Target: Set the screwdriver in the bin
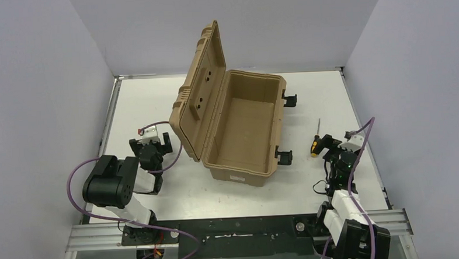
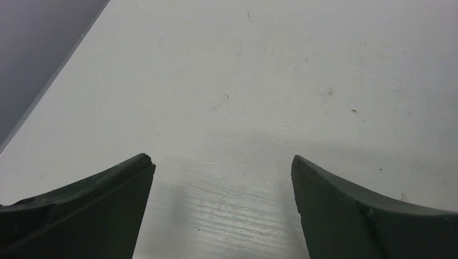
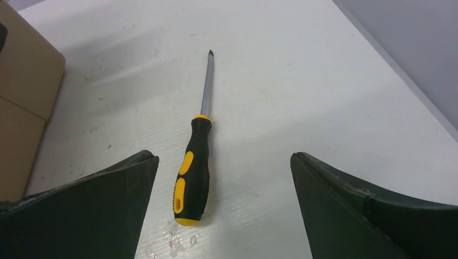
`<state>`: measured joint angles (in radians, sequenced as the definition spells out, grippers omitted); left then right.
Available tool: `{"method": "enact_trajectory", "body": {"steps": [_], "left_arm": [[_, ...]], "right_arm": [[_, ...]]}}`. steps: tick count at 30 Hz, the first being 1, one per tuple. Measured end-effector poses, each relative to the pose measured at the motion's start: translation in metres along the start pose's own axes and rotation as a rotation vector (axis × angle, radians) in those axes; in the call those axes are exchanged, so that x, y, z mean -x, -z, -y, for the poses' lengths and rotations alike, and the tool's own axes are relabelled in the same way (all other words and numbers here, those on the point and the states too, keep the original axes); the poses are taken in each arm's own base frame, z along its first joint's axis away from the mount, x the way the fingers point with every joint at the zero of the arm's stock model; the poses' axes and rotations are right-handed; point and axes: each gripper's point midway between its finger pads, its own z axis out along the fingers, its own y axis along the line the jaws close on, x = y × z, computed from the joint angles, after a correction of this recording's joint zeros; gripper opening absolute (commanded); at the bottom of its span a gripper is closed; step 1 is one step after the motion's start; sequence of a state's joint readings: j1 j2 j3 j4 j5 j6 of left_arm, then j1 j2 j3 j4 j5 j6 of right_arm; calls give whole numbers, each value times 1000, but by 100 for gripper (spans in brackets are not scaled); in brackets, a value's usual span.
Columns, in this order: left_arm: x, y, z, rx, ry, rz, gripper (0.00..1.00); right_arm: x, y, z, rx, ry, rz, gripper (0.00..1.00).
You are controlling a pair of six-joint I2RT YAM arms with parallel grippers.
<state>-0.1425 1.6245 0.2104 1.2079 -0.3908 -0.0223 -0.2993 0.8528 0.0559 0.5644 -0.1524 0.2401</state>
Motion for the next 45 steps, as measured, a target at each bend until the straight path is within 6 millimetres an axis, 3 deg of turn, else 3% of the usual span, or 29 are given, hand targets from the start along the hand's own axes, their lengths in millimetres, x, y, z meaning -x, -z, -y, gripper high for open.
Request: {"method": "enact_trajectory", "body": {"steps": [4, 10, 13, 15, 17, 20, 25, 27, 31, 33, 37, 40, 42, 45], "left_arm": [[0, 0, 0, 0, 0, 0, 97], [0, 0, 0, 0, -1, 1, 97], [0, 0, 0, 0, -1, 1, 97], [0, 0, 0, 0, -1, 1, 97], [0, 0, 0, 0, 0, 1, 97], [0, 0, 0, 0, 0, 1, 97], [0, 0, 0, 0, 0, 1, 97], [0, 0, 0, 0, 0, 1, 97], [0, 0, 0, 0, 0, 1, 97], [0, 0, 0, 0, 0, 1, 97], [0, 0, 0, 0, 0, 1, 97], [0, 0, 0, 0, -1, 1, 97], [0, 0, 0, 0, -1, 1, 97], [0, 0, 0, 0, -1, 1, 97]], "right_arm": [[7, -3, 7, -67, -66, -29, 100], [69, -33, -2, -113, -142, -107, 100], [82, -57, -7, -121, -150, -211, 98], [71, -68, -8, -136, -155, -309, 98], [46, -74, -8, -157, -153, -432, 97], [-6, -68, -16, -182, -114, -648, 94], [-58, -55, -28, -206, -31, -873, 81], [-61, -57, -26, -226, -11, -887, 71], [-62, -56, -17, -272, 11, -889, 17], [-63, -56, -16, -275, 17, -890, 0], [-60, -52, -16, -282, 14, -910, 0], [-51, -46, -20, -287, 5, -947, 0], [-30, -50, -29, -280, -8, -939, 0], [34, -73, -58, -243, -24, -832, 0]]}}
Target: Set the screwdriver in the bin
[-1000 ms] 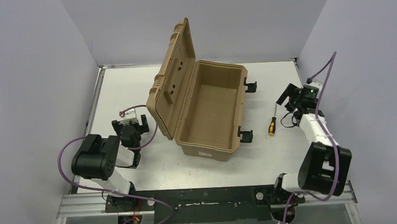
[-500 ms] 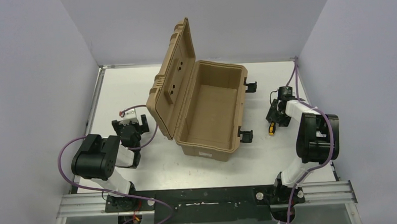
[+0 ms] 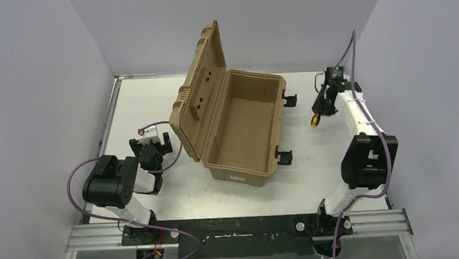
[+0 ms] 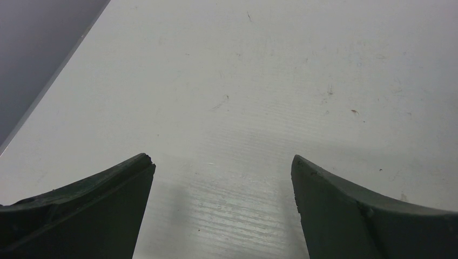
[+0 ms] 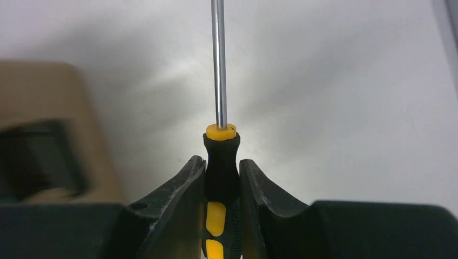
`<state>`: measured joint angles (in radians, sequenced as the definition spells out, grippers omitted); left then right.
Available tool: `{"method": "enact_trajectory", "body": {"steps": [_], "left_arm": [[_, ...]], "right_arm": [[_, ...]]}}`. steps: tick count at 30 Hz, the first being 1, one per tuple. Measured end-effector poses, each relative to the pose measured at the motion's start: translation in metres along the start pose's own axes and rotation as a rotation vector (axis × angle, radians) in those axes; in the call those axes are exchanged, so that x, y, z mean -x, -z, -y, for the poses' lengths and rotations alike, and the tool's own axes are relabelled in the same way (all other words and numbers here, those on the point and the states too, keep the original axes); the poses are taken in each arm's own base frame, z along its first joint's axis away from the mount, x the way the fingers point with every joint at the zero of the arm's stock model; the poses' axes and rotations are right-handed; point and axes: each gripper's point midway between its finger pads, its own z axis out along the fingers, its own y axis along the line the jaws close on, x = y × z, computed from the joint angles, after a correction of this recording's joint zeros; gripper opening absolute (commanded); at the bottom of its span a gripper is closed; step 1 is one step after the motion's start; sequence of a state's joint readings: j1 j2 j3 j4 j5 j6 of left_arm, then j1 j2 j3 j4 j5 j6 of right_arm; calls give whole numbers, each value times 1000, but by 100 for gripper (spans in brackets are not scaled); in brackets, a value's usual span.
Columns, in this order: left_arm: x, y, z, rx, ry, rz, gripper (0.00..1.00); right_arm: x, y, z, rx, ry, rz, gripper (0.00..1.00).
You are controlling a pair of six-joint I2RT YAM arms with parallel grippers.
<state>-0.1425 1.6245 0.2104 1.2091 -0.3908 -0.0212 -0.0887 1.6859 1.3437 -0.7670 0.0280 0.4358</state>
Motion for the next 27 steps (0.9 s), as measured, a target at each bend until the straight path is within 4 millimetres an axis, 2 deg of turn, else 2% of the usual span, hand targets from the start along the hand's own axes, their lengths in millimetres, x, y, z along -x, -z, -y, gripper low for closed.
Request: {"method": "enact_trajectory", "body": {"steps": [2, 3, 5, 6, 8, 10, 11, 12, 14, 15, 17, 22, 25, 27], "left_arm": [[0, 0, 0, 0, 0, 0, 97], [0, 0, 0, 0, 0, 0, 97], [0, 0, 0, 0, 0, 0, 97], [0, 0, 0, 0, 0, 0, 97], [0, 0, 0, 0, 0, 0, 97], [0, 0, 0, 0, 0, 0, 97], [0, 0, 0, 0, 0, 0, 97], [0, 0, 0, 0, 0, 0, 97], [0, 0, 0, 0, 0, 0, 97], [0, 0, 0, 0, 0, 0, 97], [0, 0, 0, 0, -1, 0, 97], [0, 0, 0, 0, 0, 0, 97], [0, 0, 0, 0, 0, 0, 97], [0, 0, 0, -1, 0, 0, 97]], "right_arm": [[41, 35, -31, 59, 0, 116, 0], [64, 62, -56, 107, 5, 200, 0], [83, 106, -98, 195, 25, 311, 0], [85, 131, -126, 252, 47, 361, 0], [72, 176, -182, 380, 106, 417, 0], [42, 202, -228, 485, 171, 413, 0], [24, 207, -246, 521, 207, 395, 0], [8, 207, -259, 540, 236, 370, 0], [-17, 191, -278, 538, 280, 314, 0], [-25, 179, -284, 526, 295, 291, 0], [-49, 141, -291, 474, 334, 222, 0], [-114, 50, -285, 335, 424, 21, 0], [-138, 15, -277, 273, 456, -51, 0], [-149, 3, -269, 247, 470, -77, 0]]}}
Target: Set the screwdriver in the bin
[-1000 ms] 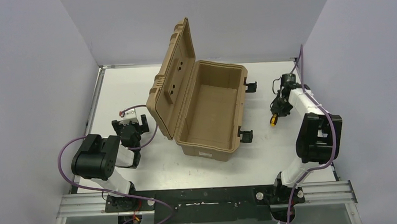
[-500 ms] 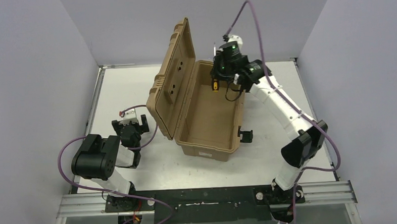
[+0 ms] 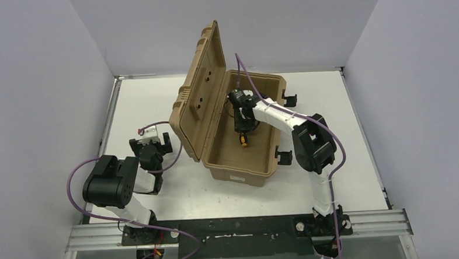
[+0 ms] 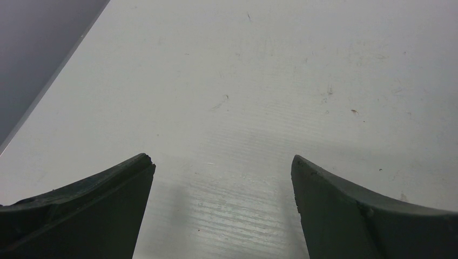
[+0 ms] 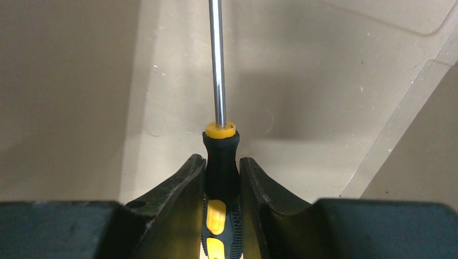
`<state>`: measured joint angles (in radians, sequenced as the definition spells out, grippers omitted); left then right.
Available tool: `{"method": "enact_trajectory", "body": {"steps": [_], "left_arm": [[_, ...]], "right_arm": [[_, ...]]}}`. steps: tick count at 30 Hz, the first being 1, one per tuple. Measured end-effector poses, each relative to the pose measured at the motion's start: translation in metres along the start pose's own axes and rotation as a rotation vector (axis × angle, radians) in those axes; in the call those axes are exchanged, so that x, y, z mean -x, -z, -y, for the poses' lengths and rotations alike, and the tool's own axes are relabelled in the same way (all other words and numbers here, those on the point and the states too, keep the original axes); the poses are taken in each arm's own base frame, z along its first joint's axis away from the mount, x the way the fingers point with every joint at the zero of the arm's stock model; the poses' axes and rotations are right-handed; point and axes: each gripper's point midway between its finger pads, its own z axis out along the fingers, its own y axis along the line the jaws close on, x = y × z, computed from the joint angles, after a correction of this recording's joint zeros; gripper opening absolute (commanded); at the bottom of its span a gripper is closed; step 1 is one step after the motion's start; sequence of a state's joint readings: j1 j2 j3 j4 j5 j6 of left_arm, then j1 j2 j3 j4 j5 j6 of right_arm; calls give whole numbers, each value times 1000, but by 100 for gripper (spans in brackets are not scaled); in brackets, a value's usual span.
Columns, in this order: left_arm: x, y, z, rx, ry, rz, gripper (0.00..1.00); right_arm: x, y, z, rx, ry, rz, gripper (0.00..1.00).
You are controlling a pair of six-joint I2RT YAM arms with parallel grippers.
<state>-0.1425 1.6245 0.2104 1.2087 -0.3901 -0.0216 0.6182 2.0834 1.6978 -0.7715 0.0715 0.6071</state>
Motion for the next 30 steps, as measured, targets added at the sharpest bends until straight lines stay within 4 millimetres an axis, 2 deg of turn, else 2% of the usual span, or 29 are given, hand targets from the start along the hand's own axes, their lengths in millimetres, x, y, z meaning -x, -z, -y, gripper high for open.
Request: {"method": "enact_trajectory", "body": {"steps": [7, 9, 11, 12, 13, 15, 22, 25, 27, 30], "left_arm": [[0, 0, 0, 0, 0, 0, 97], [0, 0, 0, 0, 0, 0, 97], [0, 0, 0, 0, 0, 0, 97], [0, 0, 0, 0, 0, 0, 97], [0, 0, 0, 0, 0, 0, 97], [0, 0, 0, 0, 0, 0, 97], [0, 0, 0, 0, 0, 0, 97], [0, 0, 0, 0, 0, 0, 97], [0, 0, 0, 0, 0, 0, 97], [0, 0, 0, -1, 0, 0, 97]], "right_arm": [[-22, -19, 14, -32, 5, -48, 1], [-27, -23, 18, -36, 2, -59, 8], [-29, -25, 21, -38, -4, -65, 22], [-30, -26, 22, -39, -7, -66, 33], [-29, -27, 22, -38, -13, -66, 40], [-28, -27, 22, -36, -19, -60, 49], [-23, -28, 23, -38, -28, -47, 63], [-18, -25, 23, -33, -29, -32, 73], [-9, -17, 21, -21, -27, -8, 79], [16, 5, 19, 14, -15, 69, 83]]}}
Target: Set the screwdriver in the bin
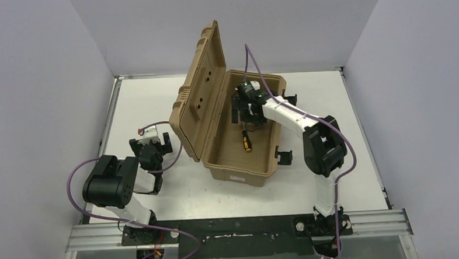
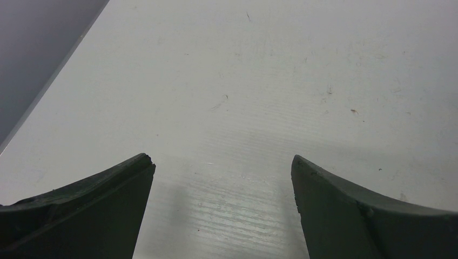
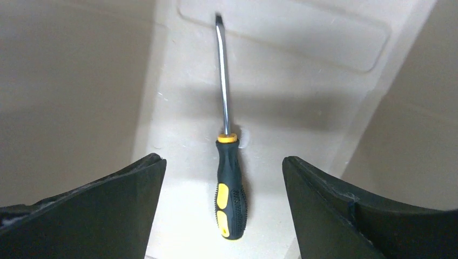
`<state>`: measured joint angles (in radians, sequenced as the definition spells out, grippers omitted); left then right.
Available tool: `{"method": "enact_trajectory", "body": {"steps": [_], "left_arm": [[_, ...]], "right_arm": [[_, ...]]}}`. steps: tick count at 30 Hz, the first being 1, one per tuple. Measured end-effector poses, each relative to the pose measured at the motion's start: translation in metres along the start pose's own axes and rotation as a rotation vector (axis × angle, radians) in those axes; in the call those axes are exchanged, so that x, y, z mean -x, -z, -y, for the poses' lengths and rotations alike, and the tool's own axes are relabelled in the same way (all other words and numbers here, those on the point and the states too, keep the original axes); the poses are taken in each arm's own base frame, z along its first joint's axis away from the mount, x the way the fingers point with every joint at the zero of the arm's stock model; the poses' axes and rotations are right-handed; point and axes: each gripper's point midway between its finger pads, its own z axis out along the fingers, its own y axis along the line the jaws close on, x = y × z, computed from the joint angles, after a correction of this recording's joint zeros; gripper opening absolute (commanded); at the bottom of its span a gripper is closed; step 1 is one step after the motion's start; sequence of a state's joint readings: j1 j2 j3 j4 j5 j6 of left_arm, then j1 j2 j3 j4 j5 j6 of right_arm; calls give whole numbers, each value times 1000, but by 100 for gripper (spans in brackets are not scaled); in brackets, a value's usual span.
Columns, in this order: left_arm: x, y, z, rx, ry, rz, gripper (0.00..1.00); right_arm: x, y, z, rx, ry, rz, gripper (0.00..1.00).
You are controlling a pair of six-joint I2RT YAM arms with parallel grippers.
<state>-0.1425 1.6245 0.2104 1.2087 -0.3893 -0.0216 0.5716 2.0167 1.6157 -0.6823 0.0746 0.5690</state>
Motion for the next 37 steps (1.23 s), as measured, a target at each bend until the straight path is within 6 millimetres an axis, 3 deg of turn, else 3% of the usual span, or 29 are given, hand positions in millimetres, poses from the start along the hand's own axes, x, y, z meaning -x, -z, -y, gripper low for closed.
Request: {"method": "enact_trajectory", "body": {"steps": [4, 8, 11, 13, 16, 19, 21, 25, 28, 32, 35, 37], "left_arm": [[0, 0, 0, -1, 0, 0, 97], [0, 0, 0, -1, 0, 0, 97], [0, 0, 0, -2, 0, 0, 97], [0, 0, 0, -2, 0, 0, 97], [0, 0, 0, -1, 0, 0, 97], [0, 0, 0, -2, 0, 0, 97], [0, 0, 0, -2, 0, 0, 97], [0, 0, 0, -1, 0, 0, 97], [0, 0, 0, -1, 0, 0, 97], [0, 0, 0, -1, 0, 0, 97], [0, 0, 0, -1, 0, 0, 97], [0, 0, 0, -2, 0, 0, 97]], "right_arm": [[43, 44, 0, 62, 0, 145, 84], [96, 106, 20, 113, -14, 370, 88], [119, 149, 55, 95, -32, 535, 88], [127, 172, 89, 59, -52, 632, 88], [127, 185, 139, -18, -99, 704, 88], [110, 175, 199, -118, -165, 716, 89], [89, 158, 234, -169, -204, 697, 90], [28, 117, 277, -222, -246, 626, 91], [-17, 86, 287, -217, -245, 575, 91], [-65, 58, 285, -197, -210, 549, 92], [-81, 51, 283, -186, -188, 560, 93], [-81, 52, 281, -179, -180, 581, 92]]}}
